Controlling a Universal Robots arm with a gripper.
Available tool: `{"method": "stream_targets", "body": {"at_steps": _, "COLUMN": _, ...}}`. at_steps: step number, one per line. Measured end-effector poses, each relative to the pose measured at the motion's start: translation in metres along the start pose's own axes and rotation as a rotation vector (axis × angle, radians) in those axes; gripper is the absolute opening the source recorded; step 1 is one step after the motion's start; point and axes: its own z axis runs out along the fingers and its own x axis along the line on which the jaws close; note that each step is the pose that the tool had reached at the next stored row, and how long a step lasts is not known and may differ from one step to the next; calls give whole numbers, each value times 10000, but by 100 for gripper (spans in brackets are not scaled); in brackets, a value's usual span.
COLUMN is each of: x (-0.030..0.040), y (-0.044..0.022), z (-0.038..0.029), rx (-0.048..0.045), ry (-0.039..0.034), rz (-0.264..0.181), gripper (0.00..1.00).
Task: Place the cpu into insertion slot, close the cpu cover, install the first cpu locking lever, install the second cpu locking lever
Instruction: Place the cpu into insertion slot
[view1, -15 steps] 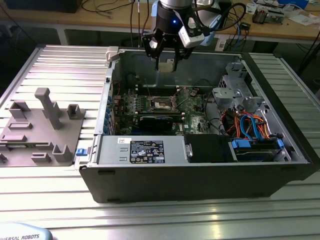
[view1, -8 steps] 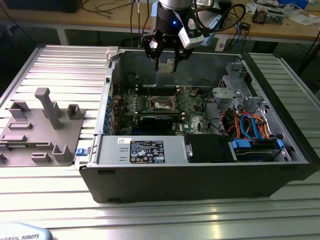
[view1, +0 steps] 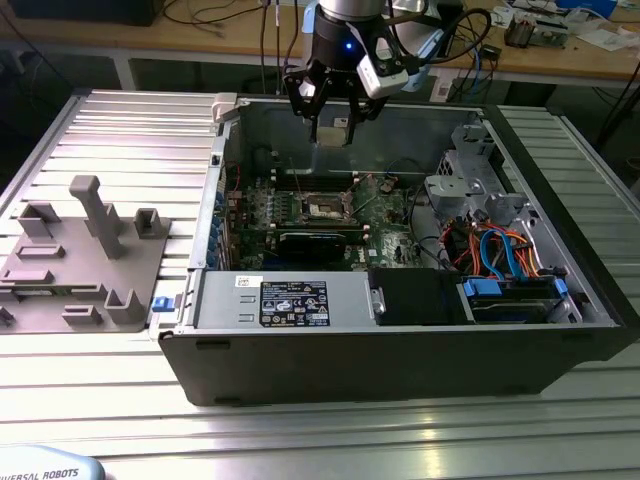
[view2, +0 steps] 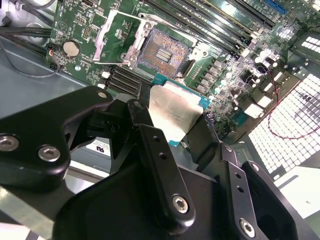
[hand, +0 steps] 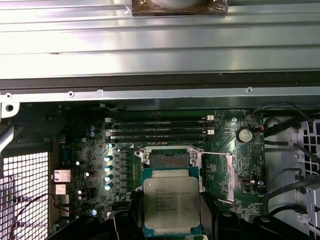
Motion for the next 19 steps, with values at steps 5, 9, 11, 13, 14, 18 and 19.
{"method": "stream_targets", "body": {"at_steps": 5, "x": 0, "y": 0, "z": 1, "rx": 6, "ry": -4, "rz": 69, "gripper": 54}}
{"method": "stream_targets", "body": {"at_steps": 9, "x": 0, "y": 0, "z": 1, "rx": 6, "ry": -7, "rz": 112, "gripper": 54}}
{"method": "stream_targets", "body": {"at_steps": 11, "x": 0, "y": 0, "z": 1, "rx": 6, "ry": -8, "rz": 130, "gripper": 54}}
{"method": "stream_targets", "body": {"at_steps": 13, "x": 0, "y": 0, "z": 1, "rx": 6, "ry": -9, "rz": 153, "gripper": 54}}
{"method": "stream_targets", "body": {"at_steps": 14, "x": 0, "y": 0, "z": 1, "rx": 7, "ry": -9, "rz": 162, "gripper": 54}}
{"method": "stream_targets", "body": {"at_steps": 18, "x": 0, "y": 0, "z": 4, "rx": 4, "ry": -11, "rz": 190, "gripper": 54}}
{"method": "stream_targets", "body": {"at_steps": 19, "x": 0, "y": 0, "z": 4, "rx": 4, "ry": -12, "rz": 198, "gripper": 54}}
